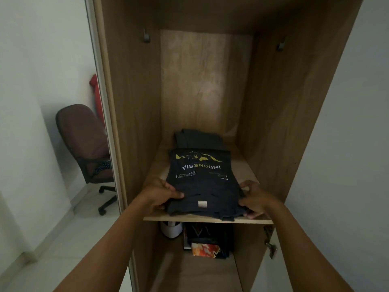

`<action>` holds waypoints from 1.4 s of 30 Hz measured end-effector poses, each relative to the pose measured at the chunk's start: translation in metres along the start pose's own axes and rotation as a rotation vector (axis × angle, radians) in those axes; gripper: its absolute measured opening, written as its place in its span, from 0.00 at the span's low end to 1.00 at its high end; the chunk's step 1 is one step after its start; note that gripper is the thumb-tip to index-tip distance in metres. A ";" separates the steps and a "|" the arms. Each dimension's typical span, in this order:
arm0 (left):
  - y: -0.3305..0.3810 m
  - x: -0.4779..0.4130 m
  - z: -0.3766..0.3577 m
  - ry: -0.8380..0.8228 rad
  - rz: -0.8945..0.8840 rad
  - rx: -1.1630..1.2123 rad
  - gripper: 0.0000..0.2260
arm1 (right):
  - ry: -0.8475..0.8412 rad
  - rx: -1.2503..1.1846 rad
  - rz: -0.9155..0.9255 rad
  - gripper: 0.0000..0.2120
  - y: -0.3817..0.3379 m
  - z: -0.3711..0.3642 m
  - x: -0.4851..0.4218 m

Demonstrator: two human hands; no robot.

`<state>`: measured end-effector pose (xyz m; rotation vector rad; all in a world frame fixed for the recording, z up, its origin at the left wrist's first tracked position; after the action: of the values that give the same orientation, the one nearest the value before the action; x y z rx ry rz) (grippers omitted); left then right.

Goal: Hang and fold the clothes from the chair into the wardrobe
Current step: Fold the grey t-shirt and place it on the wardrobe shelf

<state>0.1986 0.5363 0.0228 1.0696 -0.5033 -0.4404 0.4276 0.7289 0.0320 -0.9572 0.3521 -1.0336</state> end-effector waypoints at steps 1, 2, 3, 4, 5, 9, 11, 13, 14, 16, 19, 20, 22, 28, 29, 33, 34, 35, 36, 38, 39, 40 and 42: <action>-0.003 -0.002 -0.001 0.029 -0.012 -0.020 0.13 | 0.005 0.072 -0.009 0.20 0.006 -0.004 -0.002; -0.005 -0.003 -0.002 0.073 -0.023 -0.006 0.14 | 0.053 0.102 0.002 0.19 0.008 -0.006 -0.002; -0.005 -0.003 -0.001 0.130 -0.047 0.001 0.14 | 0.116 0.124 0.050 0.19 0.009 -0.007 -0.006; -0.005 -0.006 -0.001 0.177 -0.081 -0.018 0.13 | 0.158 0.161 0.121 0.18 0.008 -0.006 -0.009; -0.004 -0.009 0.000 0.203 -0.117 -0.043 0.12 | 0.183 0.186 0.182 0.18 0.006 -0.006 -0.011; -0.008 -0.013 0.003 0.214 -0.201 -0.207 0.12 | 0.165 0.133 0.207 0.18 0.010 -0.003 -0.011; -0.013 -0.015 0.001 0.183 -0.231 -0.304 0.14 | 0.134 0.213 0.210 0.16 0.018 -0.003 -0.011; -0.017 -0.016 -0.002 0.183 -0.259 -0.298 0.14 | 0.131 0.122 0.205 0.15 0.026 -0.003 -0.014; -0.017 -0.016 -0.002 0.190 -0.272 -0.307 0.14 | 0.122 0.089 0.200 0.17 0.028 -0.003 -0.014; -0.015 -0.015 -0.002 0.206 -0.290 -0.385 0.14 | 0.097 0.181 0.219 0.20 0.030 -0.005 -0.016; -0.002 -0.017 -0.002 0.249 -0.293 -0.408 0.11 | 0.117 0.149 0.172 0.27 0.026 -0.003 -0.023; 0.004 -0.018 -0.002 0.250 -0.285 -0.368 0.09 | 0.141 0.093 0.150 0.27 0.021 -0.002 -0.028; 0.014 -0.024 -0.005 0.232 -0.210 -0.234 0.09 | 0.186 0.026 0.144 0.22 0.008 -0.002 -0.043; 0.030 -0.073 -0.013 0.254 -0.060 -0.001 0.07 | 0.227 -0.046 0.170 0.14 -0.024 -0.018 -0.087; 0.032 -0.085 -0.015 0.245 -0.042 0.043 0.08 | 0.223 -0.082 0.161 0.17 -0.028 -0.018 -0.095; 0.042 -0.121 -0.025 0.198 0.028 0.163 0.19 | 0.179 -0.168 0.163 0.25 -0.045 -0.020 -0.133; 0.044 -0.130 -0.028 0.190 0.039 0.187 0.19 | 0.168 -0.194 0.142 0.24 -0.046 -0.022 -0.145; 0.046 -0.136 -0.032 0.183 0.042 0.210 0.18 | 0.150 -0.225 0.122 0.23 -0.047 -0.025 -0.153; 0.047 -0.142 -0.035 0.178 0.035 0.227 0.16 | 0.139 -0.235 0.110 0.21 -0.047 -0.028 -0.162; 0.051 -0.152 -0.039 0.167 -0.003 0.230 0.14 | 0.134 -0.225 0.111 0.20 -0.047 -0.032 -0.176; 0.054 -0.154 -0.041 0.153 -0.023 0.234 0.15 | 0.142 -0.226 0.128 0.19 -0.048 -0.033 -0.183; 0.056 -0.159 -0.042 0.140 -0.042 0.252 0.17 | 0.166 -0.230 0.159 0.19 -0.051 -0.032 -0.188; 0.060 -0.166 -0.041 0.155 -0.102 0.306 0.20 | 0.264 -0.265 0.254 0.18 -0.060 -0.025 -0.198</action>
<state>0.0945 0.6844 0.0323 1.4175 -0.3867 -0.3731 0.2778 0.8742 0.0320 -0.9820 0.8255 -0.8936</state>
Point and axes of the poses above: each hand's wrist, its own x-axis away from the middle knuckle, its own z-axis out of the back of the hand, y = z × x, the point moved 3 cm from there along -x, towards the middle knuckle, and after that the axes turned 10 degrees about y, right-handed, at the moved point
